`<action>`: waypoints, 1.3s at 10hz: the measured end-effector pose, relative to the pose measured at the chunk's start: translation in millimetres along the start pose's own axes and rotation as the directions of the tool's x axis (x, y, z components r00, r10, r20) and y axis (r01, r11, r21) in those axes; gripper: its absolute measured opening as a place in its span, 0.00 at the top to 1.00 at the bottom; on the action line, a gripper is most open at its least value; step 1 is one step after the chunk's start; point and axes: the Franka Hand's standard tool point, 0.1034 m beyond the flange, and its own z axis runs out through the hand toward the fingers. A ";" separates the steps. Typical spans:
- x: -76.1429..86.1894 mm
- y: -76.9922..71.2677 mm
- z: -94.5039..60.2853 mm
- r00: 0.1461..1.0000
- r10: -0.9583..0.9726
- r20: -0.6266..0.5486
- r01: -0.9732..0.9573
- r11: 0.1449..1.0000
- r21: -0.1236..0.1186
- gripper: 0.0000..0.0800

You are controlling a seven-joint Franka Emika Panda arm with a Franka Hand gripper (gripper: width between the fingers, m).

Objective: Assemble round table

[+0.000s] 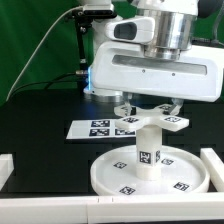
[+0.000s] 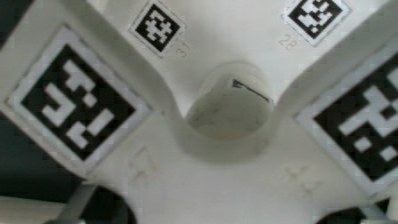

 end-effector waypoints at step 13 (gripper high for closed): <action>-2.5 -3.1 0.1 0.686 0.727 0.029 -0.727 0.686 0.019 0.44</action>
Offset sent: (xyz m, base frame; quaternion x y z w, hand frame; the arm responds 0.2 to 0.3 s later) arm 0.0000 0.0000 0.0000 0.0000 0.0000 0.0650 0.9979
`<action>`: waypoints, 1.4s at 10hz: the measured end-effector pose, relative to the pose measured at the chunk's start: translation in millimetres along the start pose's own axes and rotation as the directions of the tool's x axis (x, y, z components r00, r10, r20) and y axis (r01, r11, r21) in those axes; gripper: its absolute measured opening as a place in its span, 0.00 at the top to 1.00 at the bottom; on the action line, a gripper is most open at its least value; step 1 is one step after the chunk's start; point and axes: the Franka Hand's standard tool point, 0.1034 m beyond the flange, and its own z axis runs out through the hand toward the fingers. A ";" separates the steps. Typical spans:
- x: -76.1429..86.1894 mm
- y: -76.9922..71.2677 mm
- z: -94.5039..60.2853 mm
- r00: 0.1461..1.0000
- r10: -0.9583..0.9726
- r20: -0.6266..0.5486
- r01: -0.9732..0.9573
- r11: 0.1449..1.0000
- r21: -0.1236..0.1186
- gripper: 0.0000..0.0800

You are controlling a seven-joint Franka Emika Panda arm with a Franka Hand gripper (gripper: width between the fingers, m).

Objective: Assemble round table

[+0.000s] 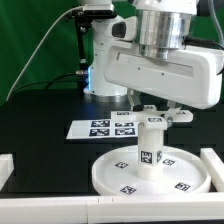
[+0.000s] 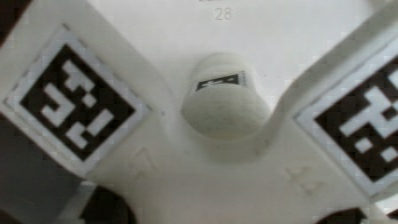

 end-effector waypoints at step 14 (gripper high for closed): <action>21.7 -12.1 -44.8 0.933 -0.359 -0.035 0.360 0.925 0.122 0.19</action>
Offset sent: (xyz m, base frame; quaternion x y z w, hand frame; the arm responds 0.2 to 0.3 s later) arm 0.0008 0.0030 -0.0066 0.0018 -0.0294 0.3341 0.9421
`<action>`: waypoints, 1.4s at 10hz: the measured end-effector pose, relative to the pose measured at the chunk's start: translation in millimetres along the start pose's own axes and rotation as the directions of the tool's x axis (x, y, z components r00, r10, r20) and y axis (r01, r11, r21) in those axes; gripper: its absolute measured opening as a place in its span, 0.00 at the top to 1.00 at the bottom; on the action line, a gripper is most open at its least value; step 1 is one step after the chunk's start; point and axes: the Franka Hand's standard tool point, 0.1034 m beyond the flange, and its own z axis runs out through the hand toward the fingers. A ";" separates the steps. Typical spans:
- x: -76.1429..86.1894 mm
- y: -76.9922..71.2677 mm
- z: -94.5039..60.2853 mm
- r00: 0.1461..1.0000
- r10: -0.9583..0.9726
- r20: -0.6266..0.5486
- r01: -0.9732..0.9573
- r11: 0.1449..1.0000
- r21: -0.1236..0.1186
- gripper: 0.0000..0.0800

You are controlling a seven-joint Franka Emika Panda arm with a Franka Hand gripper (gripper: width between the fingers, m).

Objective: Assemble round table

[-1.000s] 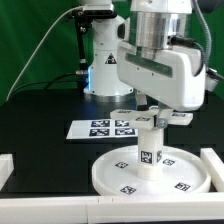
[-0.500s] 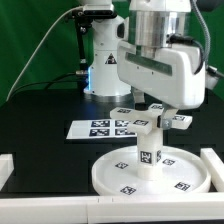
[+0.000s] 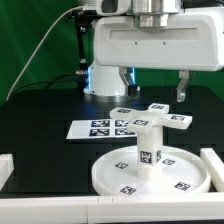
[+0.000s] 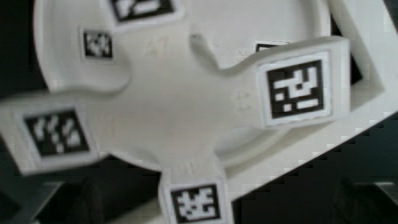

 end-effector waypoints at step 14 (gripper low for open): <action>-20.5 7.2 22.2 0.721 -0.686 0.095 0.687 0.726 0.032 0.19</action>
Offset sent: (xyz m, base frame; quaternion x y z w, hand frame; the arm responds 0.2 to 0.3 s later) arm 0.0000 0.0000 0.0000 0.0000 0.0000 -0.1296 0.9916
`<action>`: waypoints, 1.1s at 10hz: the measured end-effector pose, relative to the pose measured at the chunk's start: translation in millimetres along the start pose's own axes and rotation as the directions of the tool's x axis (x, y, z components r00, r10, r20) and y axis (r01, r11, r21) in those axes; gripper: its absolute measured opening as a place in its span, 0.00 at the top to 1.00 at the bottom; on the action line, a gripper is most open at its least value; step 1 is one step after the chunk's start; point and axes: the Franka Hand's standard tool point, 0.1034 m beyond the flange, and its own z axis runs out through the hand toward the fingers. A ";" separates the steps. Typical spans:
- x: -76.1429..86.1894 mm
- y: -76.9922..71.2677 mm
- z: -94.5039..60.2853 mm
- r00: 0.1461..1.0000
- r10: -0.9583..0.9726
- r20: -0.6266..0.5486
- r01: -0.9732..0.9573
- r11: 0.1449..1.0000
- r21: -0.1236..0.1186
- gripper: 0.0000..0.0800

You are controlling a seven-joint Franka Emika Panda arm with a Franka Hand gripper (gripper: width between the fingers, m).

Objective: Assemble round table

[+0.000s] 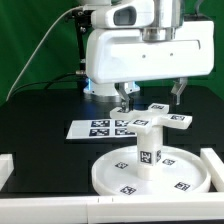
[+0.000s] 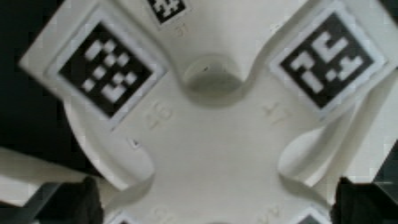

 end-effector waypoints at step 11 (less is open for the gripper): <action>-5.2 -0.6 15.1 0.984 0.177 0.019 -0.177 0.984 -0.008 0.46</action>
Offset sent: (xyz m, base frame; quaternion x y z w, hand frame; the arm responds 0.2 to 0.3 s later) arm -0.0058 0.0069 -0.0130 0.0019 0.0120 0.0040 0.9999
